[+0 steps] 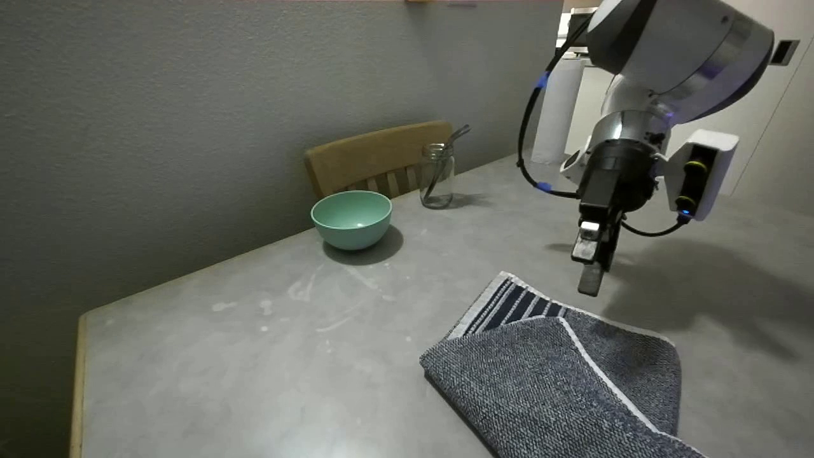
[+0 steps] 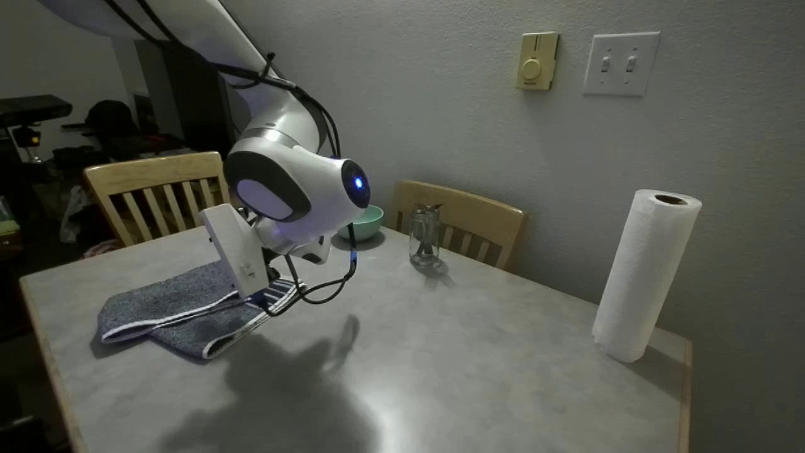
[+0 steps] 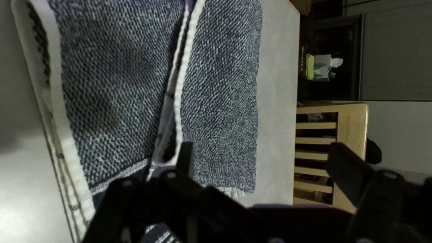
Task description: Unfold the grey towel on the table.
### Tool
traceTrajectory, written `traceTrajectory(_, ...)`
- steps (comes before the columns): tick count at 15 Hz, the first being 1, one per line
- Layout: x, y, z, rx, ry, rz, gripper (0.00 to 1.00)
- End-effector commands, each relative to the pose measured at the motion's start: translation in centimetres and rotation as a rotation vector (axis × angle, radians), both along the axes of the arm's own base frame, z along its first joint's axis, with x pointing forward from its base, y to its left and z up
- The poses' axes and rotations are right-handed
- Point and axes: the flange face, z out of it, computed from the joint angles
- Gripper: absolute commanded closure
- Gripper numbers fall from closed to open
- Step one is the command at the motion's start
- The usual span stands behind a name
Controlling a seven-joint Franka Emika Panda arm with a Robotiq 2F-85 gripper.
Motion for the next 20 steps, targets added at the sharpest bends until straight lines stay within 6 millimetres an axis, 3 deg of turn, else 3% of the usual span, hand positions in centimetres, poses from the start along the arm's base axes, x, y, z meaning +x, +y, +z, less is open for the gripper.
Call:
traceTrajectory(1, 2.5, 2.1, -1.9, -0.035, 0.046, 0.03, 0.0)
traceTrajectory(4, 3.3, 3.4, -2.7, -0.104, 0.081, 0.05, 0.0)
traceTrajectory(10, 4.2, 3.3, -2.5, -0.227, 0.104, 0.102, 0.0)
traceTrajectory(20, 5.2, 6.0, -5.6, -0.204, 0.095, 0.144, 0.0)
